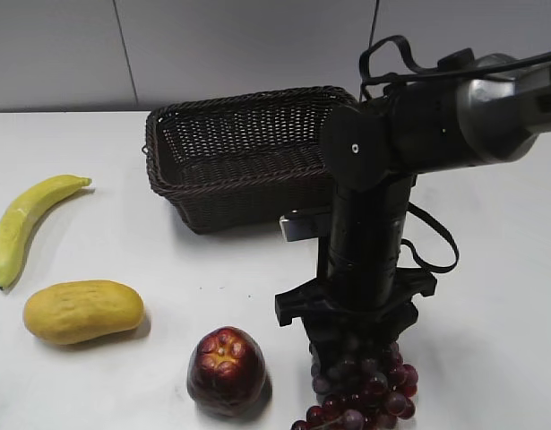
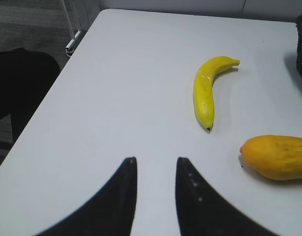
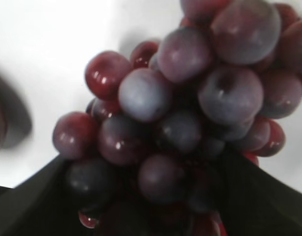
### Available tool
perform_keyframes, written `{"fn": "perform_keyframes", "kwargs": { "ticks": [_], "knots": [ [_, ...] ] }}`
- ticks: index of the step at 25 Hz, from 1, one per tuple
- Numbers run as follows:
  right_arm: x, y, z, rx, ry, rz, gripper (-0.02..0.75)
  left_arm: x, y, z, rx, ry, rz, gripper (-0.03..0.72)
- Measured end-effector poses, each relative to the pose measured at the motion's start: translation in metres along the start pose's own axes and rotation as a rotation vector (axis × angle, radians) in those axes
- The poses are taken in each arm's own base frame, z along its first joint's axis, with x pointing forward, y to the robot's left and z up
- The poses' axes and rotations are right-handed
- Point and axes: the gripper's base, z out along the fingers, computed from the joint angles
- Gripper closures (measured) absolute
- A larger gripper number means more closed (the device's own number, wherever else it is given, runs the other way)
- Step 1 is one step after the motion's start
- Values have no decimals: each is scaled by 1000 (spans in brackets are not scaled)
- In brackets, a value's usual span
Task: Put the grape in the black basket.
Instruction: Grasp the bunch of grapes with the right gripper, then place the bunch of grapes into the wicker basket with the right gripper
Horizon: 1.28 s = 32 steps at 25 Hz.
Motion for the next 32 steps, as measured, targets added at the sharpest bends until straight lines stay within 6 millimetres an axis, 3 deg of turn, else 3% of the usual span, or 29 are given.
{"fn": "perform_keyframes", "kwargs": {
  "ticks": [3,7,10,13,20,27,30,32],
  "knots": [
    [-1,1,-2,1,7,-2,460,0,0,0,0,0,0,471],
    [-1,2,-7,10,23,-24,484,0,0,0,0,0,0,471],
    [4,2,-22,15,13,-58,522,0,0,0,0,0,0,471],
    [12,2,-53,-8,-46,-129,612,0,0,0,0,0,0,471],
    [38,0,-137,-23,-185,-286,629,0,0,0,0,0,0,471],
    [18,14,-232,11,-544,-405,631,0,0,0,0,0,0,471],
    [3,18,-260,58,-656,-474,638,0,0,0,0,0,0,471],
    [-12,22,-266,95,-690,-561,638,0,0,0,0,0,0,471]
  ]
}}
